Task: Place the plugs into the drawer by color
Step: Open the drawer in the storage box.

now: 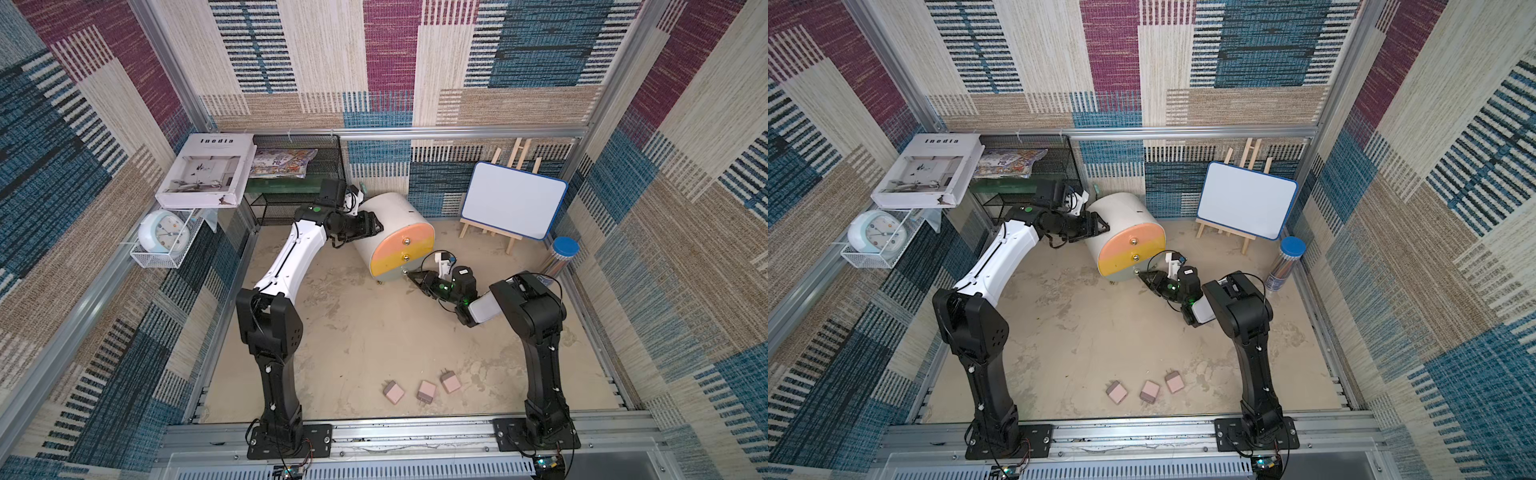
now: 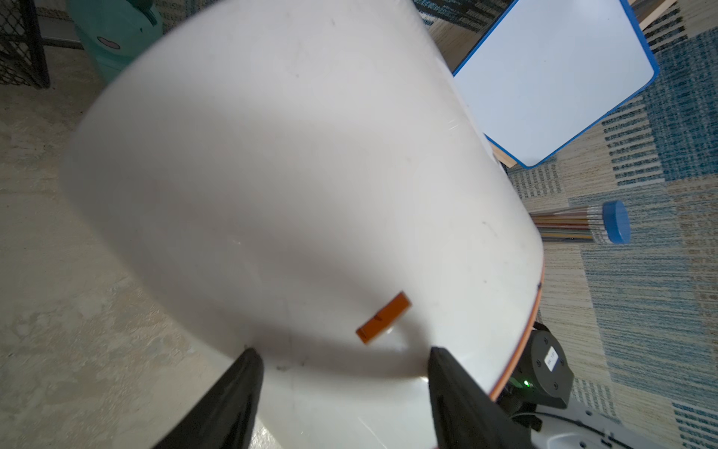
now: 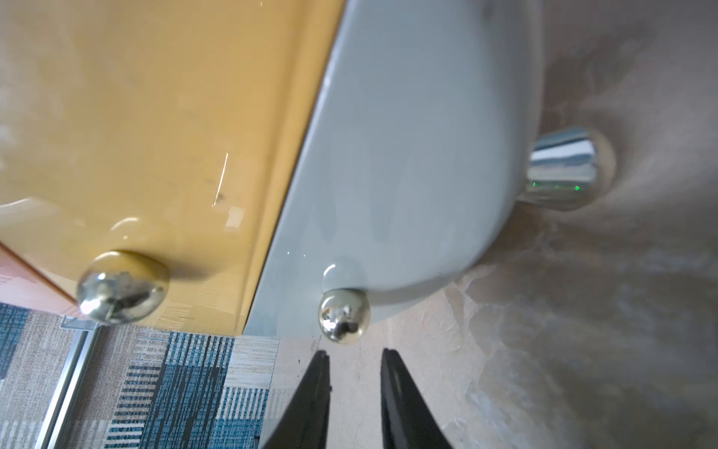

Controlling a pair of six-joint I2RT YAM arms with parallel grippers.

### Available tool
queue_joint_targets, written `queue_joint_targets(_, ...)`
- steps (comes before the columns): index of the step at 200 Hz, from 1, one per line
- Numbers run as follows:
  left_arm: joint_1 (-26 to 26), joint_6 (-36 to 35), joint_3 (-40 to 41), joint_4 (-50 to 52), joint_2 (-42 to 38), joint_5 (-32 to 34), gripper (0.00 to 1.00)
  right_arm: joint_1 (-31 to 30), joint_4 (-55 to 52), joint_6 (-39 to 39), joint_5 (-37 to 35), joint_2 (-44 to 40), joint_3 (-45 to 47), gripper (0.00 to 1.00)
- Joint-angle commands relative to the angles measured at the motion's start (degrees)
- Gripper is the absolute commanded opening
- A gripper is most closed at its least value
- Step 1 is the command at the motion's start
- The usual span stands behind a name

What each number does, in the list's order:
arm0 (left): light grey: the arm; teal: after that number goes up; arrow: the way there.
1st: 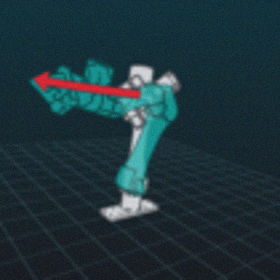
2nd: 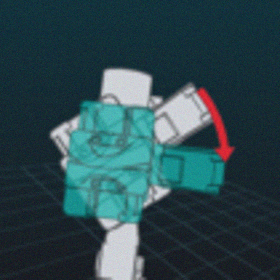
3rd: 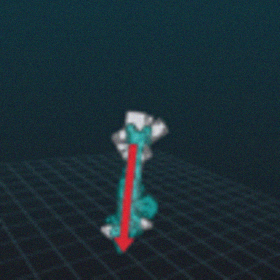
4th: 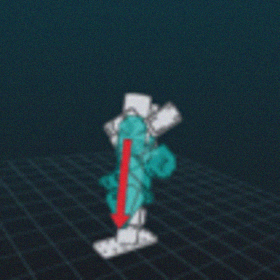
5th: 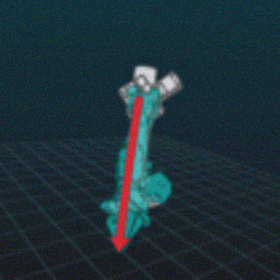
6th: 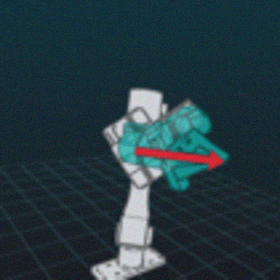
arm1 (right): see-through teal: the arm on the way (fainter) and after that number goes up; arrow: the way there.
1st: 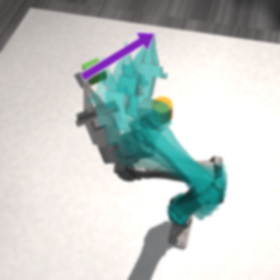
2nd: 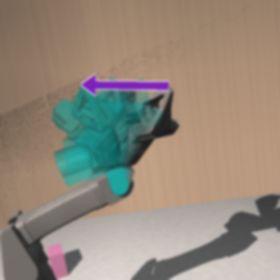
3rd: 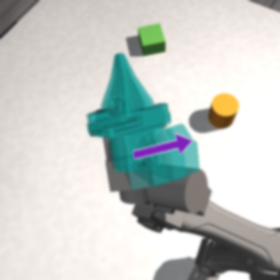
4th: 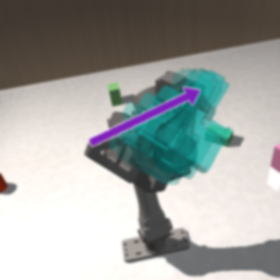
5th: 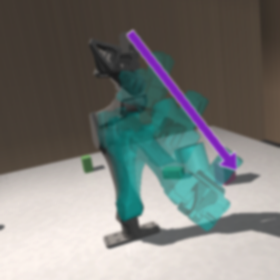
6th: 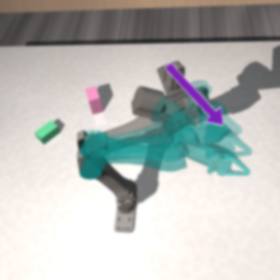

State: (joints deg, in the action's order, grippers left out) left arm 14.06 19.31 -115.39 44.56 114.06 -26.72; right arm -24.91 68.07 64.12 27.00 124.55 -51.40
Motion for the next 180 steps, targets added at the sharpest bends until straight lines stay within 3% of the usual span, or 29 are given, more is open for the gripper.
queue_joint_targets(1,0.1,0.0,0.8,0.7,0.5,0.5,0.71,-0.1,7.0,3.8,-2.2,0.7,0.7,0.30)
queue_joint_targets(93,0.2,0.2,1.6,0.3,0.5,0.2,0.70,-1.0,10.3,6.2,-3.0,4.3,-1.8,0.37)
queue_joint_targets(180,0.2,0.1,2.1,0.2,0.0,0.1,0.70,-0.9,8.9,6.3,-3.7,5.8,-4.9,0.37)
